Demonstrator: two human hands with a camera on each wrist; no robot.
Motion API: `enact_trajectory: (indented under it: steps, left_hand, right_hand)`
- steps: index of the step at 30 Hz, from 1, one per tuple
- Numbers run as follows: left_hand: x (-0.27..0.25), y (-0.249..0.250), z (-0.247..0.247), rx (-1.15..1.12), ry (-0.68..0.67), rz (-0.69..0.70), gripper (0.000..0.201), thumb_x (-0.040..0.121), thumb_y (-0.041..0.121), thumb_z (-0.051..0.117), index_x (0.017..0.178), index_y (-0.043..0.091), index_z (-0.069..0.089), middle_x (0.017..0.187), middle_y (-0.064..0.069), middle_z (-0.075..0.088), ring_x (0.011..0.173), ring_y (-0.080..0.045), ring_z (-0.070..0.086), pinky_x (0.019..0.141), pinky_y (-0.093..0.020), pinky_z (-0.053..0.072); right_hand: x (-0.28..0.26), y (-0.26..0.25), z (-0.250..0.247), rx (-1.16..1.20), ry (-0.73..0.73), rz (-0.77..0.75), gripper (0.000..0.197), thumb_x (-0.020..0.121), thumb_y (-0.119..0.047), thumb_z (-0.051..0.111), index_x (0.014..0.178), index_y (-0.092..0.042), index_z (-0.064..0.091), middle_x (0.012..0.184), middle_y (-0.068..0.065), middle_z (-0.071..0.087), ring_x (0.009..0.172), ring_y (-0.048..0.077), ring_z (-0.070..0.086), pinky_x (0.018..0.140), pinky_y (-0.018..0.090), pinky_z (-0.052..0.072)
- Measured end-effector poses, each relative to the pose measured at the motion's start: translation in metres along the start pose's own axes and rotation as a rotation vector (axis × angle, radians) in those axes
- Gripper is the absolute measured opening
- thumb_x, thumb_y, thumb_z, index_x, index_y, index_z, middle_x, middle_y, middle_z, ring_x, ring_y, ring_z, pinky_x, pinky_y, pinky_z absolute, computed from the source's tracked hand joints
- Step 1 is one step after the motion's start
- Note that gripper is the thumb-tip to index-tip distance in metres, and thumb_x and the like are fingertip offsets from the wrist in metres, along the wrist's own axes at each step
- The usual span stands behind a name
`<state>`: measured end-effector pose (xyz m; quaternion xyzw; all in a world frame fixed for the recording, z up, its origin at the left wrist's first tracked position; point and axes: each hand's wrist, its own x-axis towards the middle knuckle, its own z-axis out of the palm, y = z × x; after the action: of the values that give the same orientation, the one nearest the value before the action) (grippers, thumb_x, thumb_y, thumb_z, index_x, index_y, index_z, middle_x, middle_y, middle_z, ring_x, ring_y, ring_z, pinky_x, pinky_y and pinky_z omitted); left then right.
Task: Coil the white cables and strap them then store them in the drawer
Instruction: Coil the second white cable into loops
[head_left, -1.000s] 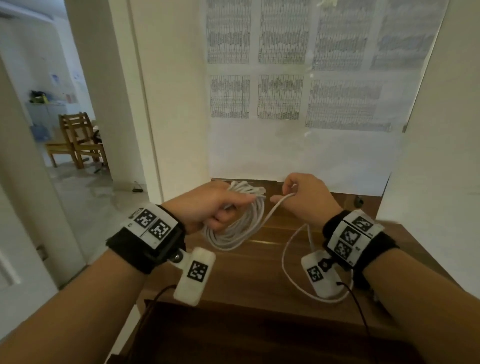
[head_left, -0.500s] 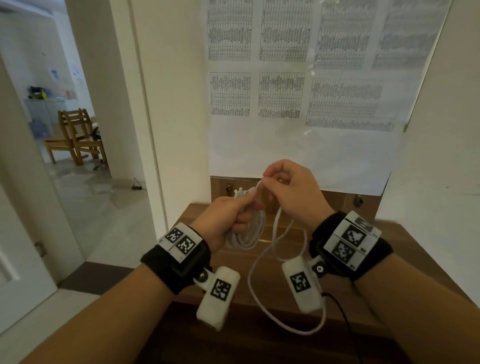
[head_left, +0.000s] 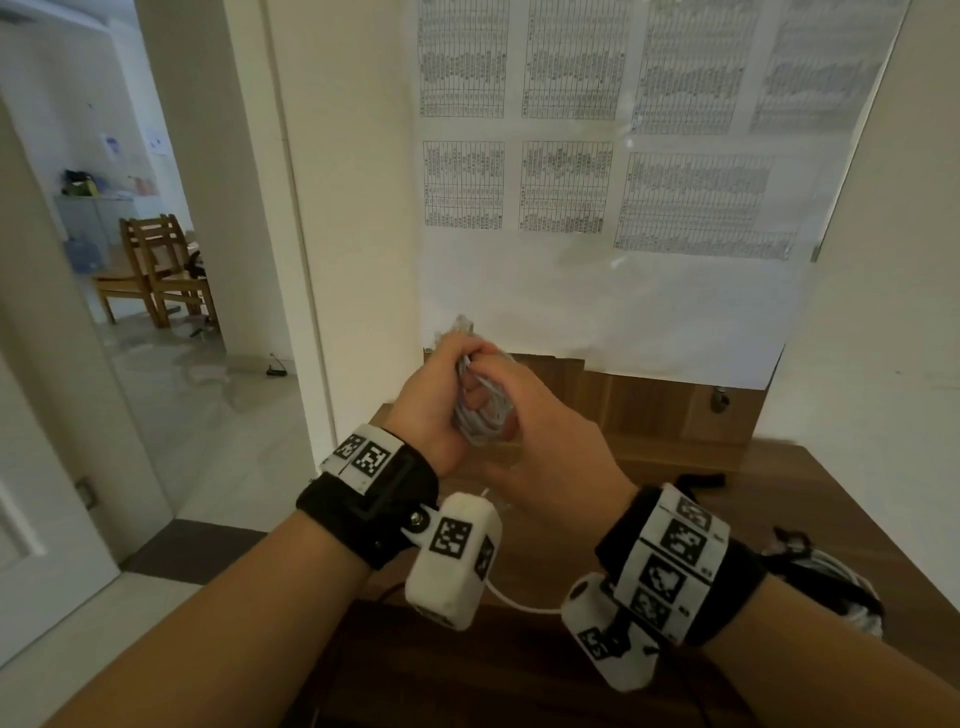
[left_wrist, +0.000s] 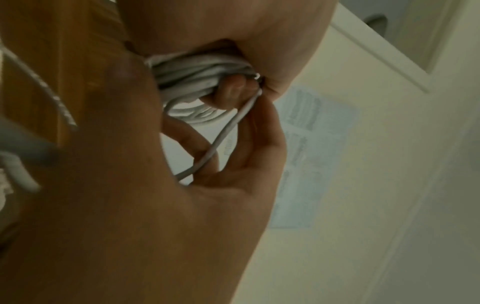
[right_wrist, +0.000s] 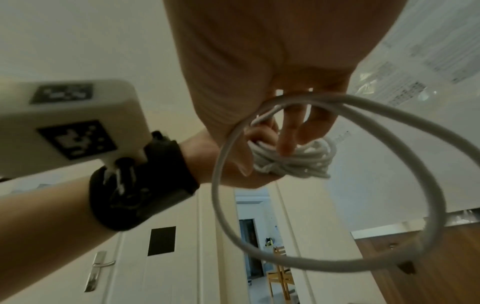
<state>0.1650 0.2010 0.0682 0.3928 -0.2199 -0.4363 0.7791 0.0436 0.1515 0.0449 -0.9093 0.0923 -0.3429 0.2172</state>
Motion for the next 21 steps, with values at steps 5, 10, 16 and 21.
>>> enact_trajectory:
  steps: [5,10,16,21]
  left_hand:
    - [-0.002,0.011,0.007,0.068,0.127,0.177,0.023,0.093,0.022,0.058,0.073,0.012,0.063,0.063,-0.001,0.062,0.055,-0.015,0.06,0.052,-0.025,0.052]
    - [0.0,0.028,0.009,-0.035,0.128,0.297,0.026,0.1,0.017,0.05,0.075,0.012,0.056,0.055,0.002,0.06,0.058,-0.013,0.069,0.055,-0.025,0.055]
    - [-0.004,0.041,0.007,-0.227,-0.155,0.181,0.026,0.101,0.023,0.047,0.075,0.018,0.047,0.046,0.009,0.027,0.039,-0.006,0.028,0.045,-0.017,0.025]
    - [-0.018,0.059,0.01,-0.181,-0.29,0.236,0.027,0.101,0.023,0.044,0.075,0.017,0.046,0.046,0.008,0.028,0.042,-0.007,0.03,0.081,-0.022,0.043]
  right_hand:
    - [-0.01,-0.003,0.004,0.252,0.075,0.034,0.077,0.074,-0.019,0.085,0.129,-0.044,0.038,0.126,-0.013,0.048,0.101,-0.001,0.058,0.081,0.02,0.053]
    - [-0.013,0.012,0.003,0.389,-0.144,0.216,0.053,0.08,-0.011,0.08,0.11,-0.04,0.047,0.081,-0.003,0.068,0.068,0.005,0.064,0.067,0.023,0.054]
    - [-0.006,0.029,0.001,0.125,-0.373,0.183,0.038,0.075,-0.023,0.084,0.102,-0.029,0.058,0.09,-0.007,0.07,0.084,0.006,0.067,0.084,0.032,0.059]
    - [0.011,0.052,-0.014,-0.005,-0.371,0.266,0.023,0.083,-0.041,0.077,0.081,-0.021,0.067,0.078,-0.008,0.066,0.073,0.007,0.062,0.075,0.026,0.055]
